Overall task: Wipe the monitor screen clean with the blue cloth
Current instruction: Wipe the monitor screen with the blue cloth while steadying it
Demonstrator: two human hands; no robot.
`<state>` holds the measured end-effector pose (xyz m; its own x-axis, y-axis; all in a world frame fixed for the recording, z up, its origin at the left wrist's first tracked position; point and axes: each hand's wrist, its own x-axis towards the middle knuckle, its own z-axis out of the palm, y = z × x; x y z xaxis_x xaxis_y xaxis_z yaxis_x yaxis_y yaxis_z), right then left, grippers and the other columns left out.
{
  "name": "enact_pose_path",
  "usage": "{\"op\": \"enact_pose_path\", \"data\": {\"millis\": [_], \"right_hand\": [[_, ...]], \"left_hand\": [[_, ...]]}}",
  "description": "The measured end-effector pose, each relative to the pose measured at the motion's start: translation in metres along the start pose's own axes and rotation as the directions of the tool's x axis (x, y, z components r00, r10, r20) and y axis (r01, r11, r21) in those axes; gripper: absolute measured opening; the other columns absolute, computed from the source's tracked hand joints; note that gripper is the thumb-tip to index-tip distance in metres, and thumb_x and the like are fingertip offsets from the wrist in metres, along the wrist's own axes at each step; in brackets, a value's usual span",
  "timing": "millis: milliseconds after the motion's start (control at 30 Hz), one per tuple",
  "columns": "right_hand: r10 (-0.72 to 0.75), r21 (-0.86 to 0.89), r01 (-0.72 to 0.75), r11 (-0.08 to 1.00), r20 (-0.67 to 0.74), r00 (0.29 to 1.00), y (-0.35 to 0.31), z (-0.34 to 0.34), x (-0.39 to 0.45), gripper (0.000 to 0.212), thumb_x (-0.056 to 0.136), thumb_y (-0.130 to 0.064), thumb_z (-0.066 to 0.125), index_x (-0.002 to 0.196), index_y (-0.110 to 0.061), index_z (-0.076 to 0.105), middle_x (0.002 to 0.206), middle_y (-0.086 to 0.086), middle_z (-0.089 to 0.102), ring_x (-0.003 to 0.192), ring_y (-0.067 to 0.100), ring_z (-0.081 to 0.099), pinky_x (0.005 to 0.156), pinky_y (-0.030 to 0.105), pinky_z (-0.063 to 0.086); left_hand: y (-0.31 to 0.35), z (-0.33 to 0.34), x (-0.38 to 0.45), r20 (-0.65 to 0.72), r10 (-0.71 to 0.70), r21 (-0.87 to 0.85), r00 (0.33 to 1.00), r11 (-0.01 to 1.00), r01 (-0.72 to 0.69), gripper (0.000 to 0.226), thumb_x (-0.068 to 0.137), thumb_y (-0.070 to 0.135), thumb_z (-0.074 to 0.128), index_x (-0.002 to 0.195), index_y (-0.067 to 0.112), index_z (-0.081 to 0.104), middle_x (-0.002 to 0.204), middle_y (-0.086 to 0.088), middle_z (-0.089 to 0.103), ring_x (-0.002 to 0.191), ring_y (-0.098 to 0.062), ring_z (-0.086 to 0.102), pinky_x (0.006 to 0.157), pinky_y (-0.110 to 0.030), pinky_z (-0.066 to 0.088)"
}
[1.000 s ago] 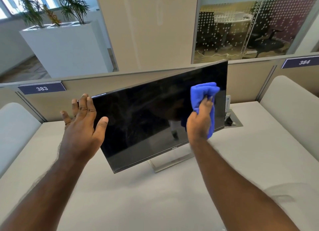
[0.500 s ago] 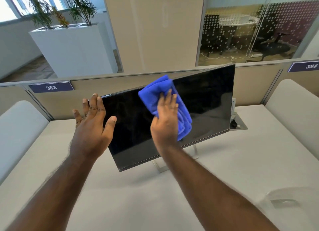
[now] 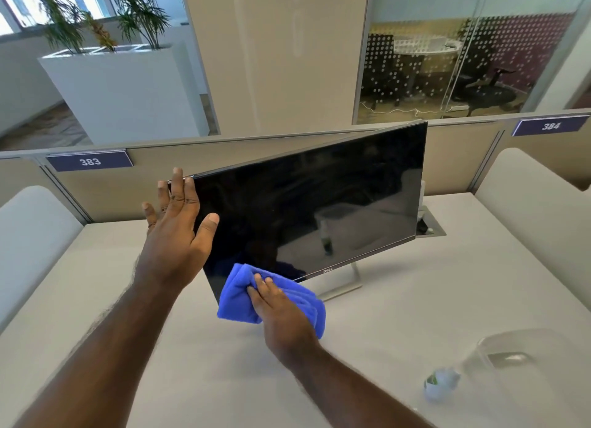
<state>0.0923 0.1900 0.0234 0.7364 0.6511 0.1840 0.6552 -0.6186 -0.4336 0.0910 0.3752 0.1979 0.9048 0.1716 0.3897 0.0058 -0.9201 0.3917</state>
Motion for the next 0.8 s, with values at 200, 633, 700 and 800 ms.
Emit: {"op": "enact_pose_path", "data": {"millis": [200,633,700,800], "right_hand": [[0.477,0.665,-0.37,0.648,0.024,0.878,-0.024,-0.051,-0.039,0.045,0.097,-0.02,0.033,0.127,-0.048,0.05,0.104,-0.01,0.07,0.076,0.005,0.065,0.066,0.027,0.053],[0.445,0.603,-0.302,0.738,-0.098,0.89,-0.063,-0.095,-0.094,0.059,0.097,-0.009,0.038,0.15,-0.033,0.033,0.128,-0.014,0.06,0.115,0.003,0.057,0.099,0.024,0.046],[0.475,0.668,-0.309,0.677,-0.077,0.876,-0.052,-0.103,-0.094,0.054,0.098,-0.008,0.038,0.145,-0.035,0.041,0.115,-0.017,0.066,0.107,0.003,0.061,0.096,0.023,0.048],[0.562,0.741,-0.291,0.605,-0.138,0.815,-0.019,-0.125,-0.09,0.055,0.093,-0.002,0.04,0.128,-0.042,0.053,0.109,-0.035,0.063,0.106,-0.012,0.057,0.095,0.014,0.045]], "left_hand": [[0.01,0.023,-0.076,-0.109,-0.304,-0.384,0.946,0.891,0.242,0.065,0.098,0.035,0.047,0.156,0.023,0.022,0.163,0.008,0.018,0.15,-0.013,0.018,0.118,-0.033,0.017],[0.065,0.047,-0.152,0.733,-0.085,-0.621,0.675,0.32,0.715,0.048,0.079,0.075,0.056,0.119,0.051,0.065,0.128,0.013,0.066,0.111,-0.017,0.068,0.093,-0.044,0.056],[0.077,0.045,-0.146,0.732,-0.067,-0.623,0.679,0.337,0.705,0.047,0.076,0.077,0.056,0.118,0.057,0.063,0.13,0.016,0.064,0.112,-0.015,0.067,0.092,-0.041,0.056],[0.097,0.043,-0.126,0.674,-0.011,-0.668,0.739,0.419,0.615,0.063,0.07,0.08,0.057,0.128,0.057,0.053,0.14,0.023,0.054,0.124,-0.005,0.056,0.1,-0.037,0.05]]}}
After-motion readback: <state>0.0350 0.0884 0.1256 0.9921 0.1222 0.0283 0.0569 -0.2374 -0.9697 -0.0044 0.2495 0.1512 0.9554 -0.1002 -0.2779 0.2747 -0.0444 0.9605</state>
